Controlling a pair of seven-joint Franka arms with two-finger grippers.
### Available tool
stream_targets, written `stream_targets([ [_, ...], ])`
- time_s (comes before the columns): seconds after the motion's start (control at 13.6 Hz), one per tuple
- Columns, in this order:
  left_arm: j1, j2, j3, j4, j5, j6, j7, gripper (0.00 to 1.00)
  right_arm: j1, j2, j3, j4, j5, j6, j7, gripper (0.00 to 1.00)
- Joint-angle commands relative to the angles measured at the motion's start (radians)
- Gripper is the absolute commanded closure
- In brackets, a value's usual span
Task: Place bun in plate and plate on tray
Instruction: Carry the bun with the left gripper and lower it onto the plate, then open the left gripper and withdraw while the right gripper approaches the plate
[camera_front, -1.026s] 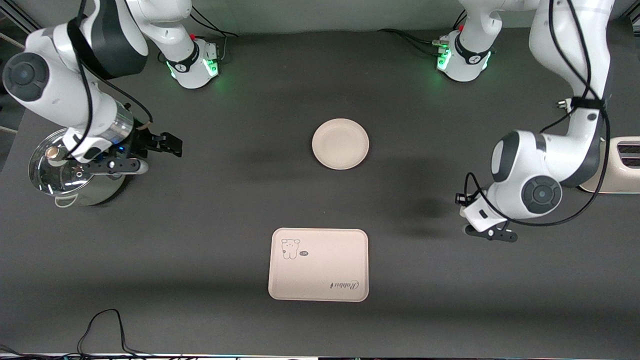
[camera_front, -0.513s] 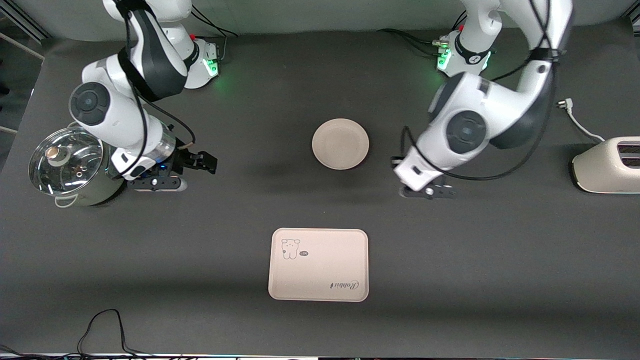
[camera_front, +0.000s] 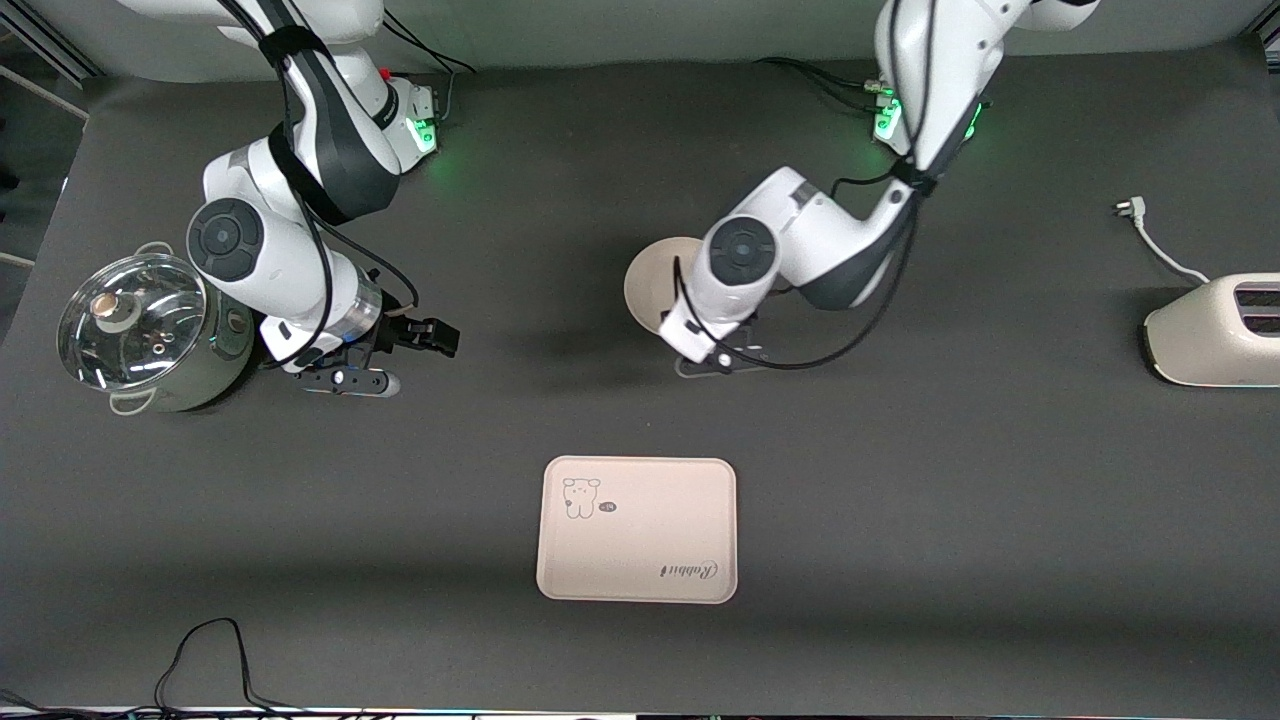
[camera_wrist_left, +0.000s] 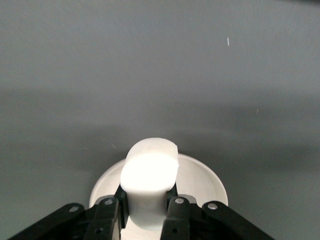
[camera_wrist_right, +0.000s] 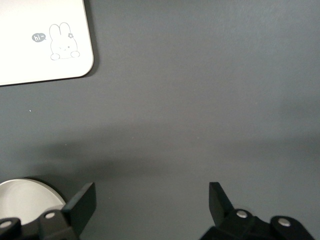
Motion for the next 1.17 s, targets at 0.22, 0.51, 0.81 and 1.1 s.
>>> stream_targets([
  [0.22,-0.110,-0.022,0.012,-0.195,0.028,0.181,-0.103,0.67,0.001,0.035,0.005,0.018,0.027,0.031,0.028,0.00],
  [0.51,-0.138,-0.019,0.012,-0.227,0.028,0.195,-0.114,0.63,0.004,0.035,0.003,0.024,0.025,0.051,0.021,0.00],
  [0.81,-0.138,-0.024,0.012,-0.227,0.028,0.197,-0.153,0.00,0.019,0.036,0.005,0.023,0.027,0.054,0.029,0.00],
  [1.1,-0.094,-0.068,0.024,-0.201,0.028,0.166,-0.142,0.00,0.043,0.088,0.003,0.027,0.033,0.140,0.044,0.00],
])
